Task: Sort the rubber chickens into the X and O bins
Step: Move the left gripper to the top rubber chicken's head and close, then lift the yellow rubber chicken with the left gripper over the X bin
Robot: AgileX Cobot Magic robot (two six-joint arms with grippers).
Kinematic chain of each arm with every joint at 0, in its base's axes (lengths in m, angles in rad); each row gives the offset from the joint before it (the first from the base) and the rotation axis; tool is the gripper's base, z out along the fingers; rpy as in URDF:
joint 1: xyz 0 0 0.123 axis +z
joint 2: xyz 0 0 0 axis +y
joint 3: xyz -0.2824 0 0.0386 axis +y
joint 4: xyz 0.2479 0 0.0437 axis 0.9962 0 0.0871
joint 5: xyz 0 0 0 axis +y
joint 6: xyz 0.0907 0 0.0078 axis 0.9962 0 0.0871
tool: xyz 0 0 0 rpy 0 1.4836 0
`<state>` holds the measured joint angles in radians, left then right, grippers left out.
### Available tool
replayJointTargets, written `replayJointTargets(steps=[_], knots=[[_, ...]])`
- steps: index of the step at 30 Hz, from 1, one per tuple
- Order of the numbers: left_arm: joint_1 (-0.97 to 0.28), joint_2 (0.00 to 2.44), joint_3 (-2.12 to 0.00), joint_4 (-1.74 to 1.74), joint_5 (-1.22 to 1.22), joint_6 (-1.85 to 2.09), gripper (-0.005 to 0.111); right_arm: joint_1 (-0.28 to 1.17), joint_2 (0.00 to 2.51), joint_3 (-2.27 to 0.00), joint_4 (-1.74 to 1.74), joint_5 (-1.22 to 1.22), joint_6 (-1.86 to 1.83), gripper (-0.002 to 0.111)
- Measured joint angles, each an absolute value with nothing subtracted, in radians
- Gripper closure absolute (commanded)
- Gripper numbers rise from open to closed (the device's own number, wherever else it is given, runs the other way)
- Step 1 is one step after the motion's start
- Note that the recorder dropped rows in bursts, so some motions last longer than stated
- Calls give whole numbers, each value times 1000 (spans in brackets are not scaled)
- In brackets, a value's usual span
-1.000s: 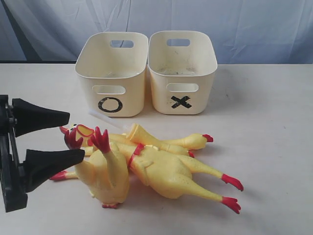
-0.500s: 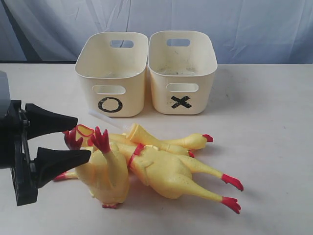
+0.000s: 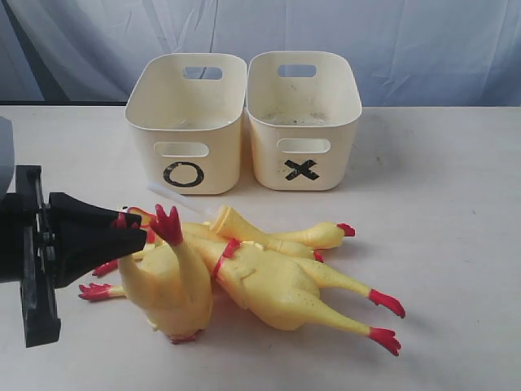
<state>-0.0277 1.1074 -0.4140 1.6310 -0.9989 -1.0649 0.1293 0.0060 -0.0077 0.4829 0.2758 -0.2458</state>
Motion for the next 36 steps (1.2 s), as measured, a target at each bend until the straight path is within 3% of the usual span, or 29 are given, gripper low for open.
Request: replayJointTargets(steps=[25,36], knots=[[-28,1045,-428,1633,-1195,-1175,107,129,6,-8,483,276,-246,109],[-28,915,-595,1399,-1059,-1213,107,129,6,-8,483,276,-246,109]])
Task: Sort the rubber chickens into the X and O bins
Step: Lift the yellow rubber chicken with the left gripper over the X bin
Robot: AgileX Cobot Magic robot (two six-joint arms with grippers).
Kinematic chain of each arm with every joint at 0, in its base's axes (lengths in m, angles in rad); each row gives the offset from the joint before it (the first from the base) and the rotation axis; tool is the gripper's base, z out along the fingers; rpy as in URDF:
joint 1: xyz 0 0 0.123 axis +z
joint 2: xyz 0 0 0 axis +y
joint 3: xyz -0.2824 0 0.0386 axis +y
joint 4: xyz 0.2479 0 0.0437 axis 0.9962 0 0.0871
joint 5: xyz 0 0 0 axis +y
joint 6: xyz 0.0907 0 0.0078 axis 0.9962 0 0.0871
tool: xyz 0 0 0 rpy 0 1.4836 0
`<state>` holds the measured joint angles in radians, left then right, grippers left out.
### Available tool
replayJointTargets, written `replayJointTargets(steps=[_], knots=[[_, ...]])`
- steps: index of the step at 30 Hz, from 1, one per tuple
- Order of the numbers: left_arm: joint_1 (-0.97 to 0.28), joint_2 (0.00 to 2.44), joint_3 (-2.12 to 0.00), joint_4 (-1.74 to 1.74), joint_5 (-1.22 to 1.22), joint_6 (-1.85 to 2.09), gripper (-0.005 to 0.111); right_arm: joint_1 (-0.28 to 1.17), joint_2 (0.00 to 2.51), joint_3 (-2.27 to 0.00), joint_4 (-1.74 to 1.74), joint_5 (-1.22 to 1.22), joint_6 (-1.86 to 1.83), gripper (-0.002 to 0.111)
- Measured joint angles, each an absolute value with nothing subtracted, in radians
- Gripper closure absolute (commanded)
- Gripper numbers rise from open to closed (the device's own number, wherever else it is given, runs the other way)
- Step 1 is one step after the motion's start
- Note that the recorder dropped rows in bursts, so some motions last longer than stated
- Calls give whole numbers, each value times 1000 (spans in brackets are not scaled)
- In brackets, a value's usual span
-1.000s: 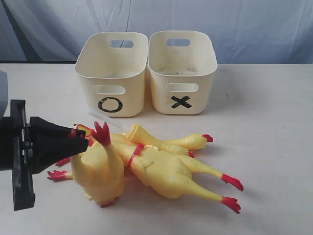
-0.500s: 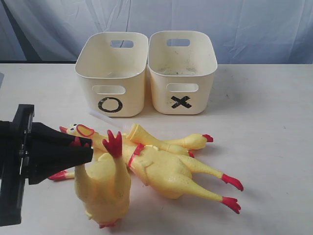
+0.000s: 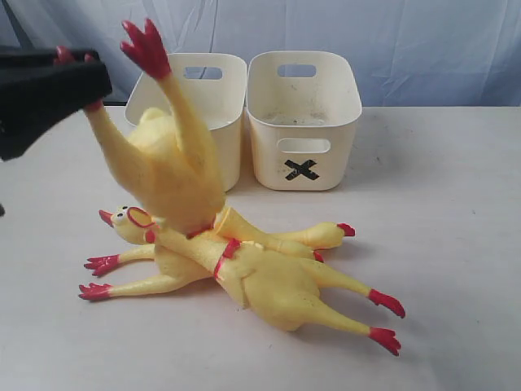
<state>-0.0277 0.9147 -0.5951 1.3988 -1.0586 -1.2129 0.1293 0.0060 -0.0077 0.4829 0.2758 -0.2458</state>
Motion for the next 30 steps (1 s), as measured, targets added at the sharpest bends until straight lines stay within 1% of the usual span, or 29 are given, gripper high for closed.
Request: replayJointTargets(steps=[4,9,11,16,19,24,30], knots=[[-28,938,-597,1195,-1036,-1047,107,129,6,-8,483,276,-246,109],[-38,1095,-597,1050,-1130,-897,107,129,6,-8,483,276,-246,109],[-77,1162,-602,1009,-1136,-813,107,129,6,-8,483,276,-246,109],[-232,1320,-672,845,-1146,-569,107,129,6,-8,483,276,-246,109],[-277,1379,-708,765,-1146,-483,107,129,6,-8,483,276,-246,109],[-326,1487,-792,704,-1146,-405,107,129,6,-8,483,276,-246,109],[-336,1626,-905,677,-1157,-382,107,129,6,-8,483,276,-246,109]])
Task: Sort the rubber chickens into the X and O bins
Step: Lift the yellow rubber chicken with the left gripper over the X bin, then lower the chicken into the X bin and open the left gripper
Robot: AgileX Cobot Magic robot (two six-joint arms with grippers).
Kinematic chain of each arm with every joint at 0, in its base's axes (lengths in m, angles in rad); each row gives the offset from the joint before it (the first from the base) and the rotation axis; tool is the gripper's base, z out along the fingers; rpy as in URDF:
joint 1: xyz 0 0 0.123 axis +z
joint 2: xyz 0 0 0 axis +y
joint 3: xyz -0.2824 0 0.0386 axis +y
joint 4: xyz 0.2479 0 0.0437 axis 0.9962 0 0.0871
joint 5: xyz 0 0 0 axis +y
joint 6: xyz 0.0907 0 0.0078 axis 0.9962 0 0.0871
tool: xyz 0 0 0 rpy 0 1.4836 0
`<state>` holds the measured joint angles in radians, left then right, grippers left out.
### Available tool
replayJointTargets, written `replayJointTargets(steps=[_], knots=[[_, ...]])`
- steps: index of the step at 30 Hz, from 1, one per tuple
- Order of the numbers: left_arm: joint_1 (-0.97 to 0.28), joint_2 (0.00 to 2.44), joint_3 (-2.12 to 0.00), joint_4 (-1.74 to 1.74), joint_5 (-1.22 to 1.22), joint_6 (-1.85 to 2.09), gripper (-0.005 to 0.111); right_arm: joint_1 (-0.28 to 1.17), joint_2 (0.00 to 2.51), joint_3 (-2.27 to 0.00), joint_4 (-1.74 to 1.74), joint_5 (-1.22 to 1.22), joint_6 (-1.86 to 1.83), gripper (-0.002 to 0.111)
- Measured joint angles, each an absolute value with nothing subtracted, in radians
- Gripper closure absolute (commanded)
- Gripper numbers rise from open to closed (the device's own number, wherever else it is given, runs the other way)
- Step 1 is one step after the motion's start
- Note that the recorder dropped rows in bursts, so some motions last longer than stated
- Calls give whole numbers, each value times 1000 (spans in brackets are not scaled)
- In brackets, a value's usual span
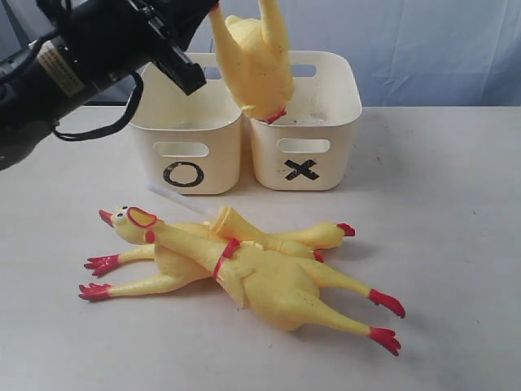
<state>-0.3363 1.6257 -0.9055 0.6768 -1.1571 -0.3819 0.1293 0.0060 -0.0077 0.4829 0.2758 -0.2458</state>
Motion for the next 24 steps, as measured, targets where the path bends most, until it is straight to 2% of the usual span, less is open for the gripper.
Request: replayJointTargets(steps=[15,24], knots=[[-388,1874,-1144,656,-1177,-359,107,129,6,-8,489,276,-246,109],[-407,1963,-1247,662,-993,-358,107,129,6,-8,494,276,-246,109]])
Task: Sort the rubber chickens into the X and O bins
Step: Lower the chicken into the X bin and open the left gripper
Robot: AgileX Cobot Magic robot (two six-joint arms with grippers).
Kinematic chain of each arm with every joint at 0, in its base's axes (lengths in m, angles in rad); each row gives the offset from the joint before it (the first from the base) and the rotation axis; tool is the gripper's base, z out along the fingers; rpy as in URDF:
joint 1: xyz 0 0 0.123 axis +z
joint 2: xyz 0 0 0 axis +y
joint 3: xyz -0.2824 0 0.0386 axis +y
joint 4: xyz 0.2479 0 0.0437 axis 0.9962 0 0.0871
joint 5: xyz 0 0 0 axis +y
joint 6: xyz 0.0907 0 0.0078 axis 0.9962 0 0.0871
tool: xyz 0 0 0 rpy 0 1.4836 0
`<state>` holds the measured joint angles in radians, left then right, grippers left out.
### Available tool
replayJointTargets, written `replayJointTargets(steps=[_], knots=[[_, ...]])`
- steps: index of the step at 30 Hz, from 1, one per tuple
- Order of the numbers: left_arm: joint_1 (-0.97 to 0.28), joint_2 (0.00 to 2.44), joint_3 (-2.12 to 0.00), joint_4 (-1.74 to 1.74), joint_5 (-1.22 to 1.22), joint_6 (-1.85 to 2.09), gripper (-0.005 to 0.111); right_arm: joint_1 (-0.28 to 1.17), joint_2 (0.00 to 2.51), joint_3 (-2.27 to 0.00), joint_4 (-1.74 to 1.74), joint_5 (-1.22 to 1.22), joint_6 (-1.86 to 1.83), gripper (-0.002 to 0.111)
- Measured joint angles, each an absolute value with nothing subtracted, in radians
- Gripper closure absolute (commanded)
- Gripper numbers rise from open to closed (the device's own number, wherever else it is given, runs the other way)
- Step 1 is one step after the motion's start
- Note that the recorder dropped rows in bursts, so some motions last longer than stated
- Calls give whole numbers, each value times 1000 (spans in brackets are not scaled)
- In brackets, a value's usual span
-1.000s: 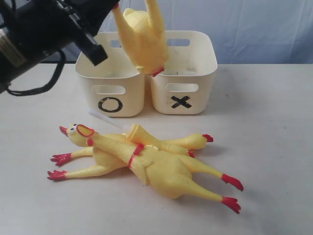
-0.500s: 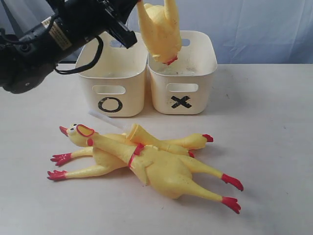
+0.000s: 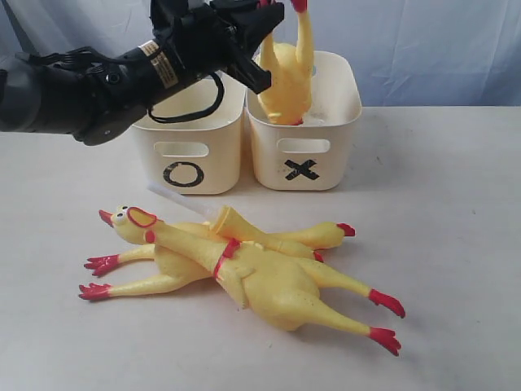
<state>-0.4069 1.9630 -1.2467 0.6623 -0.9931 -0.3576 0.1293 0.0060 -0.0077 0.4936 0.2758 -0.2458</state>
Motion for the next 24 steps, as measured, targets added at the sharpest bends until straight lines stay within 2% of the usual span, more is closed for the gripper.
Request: replayJointTargets(steps=[4,7,13,16,20,24], knots=[[-407,1991,-1274,676,-959,-358,102,129,6,-8,494,276,-246,109],[-407,2001,-1280,694,-938,-358,93,129,6,-8,496,276,-246,109],[-407,2001,-1281,712,-888,-358,65,129,6,-8,496,276,-246,109],[-407,2001,-1283,705,-888,-358,56,129,6,-8,500,276,-246,109],[-407,2001,-1283,686,-888,-358,49,129,6,-8,502,276,-246,109],[-407,2001,-1283,685,-888,-358,49,129,6,-8,502,276,-246,109]])
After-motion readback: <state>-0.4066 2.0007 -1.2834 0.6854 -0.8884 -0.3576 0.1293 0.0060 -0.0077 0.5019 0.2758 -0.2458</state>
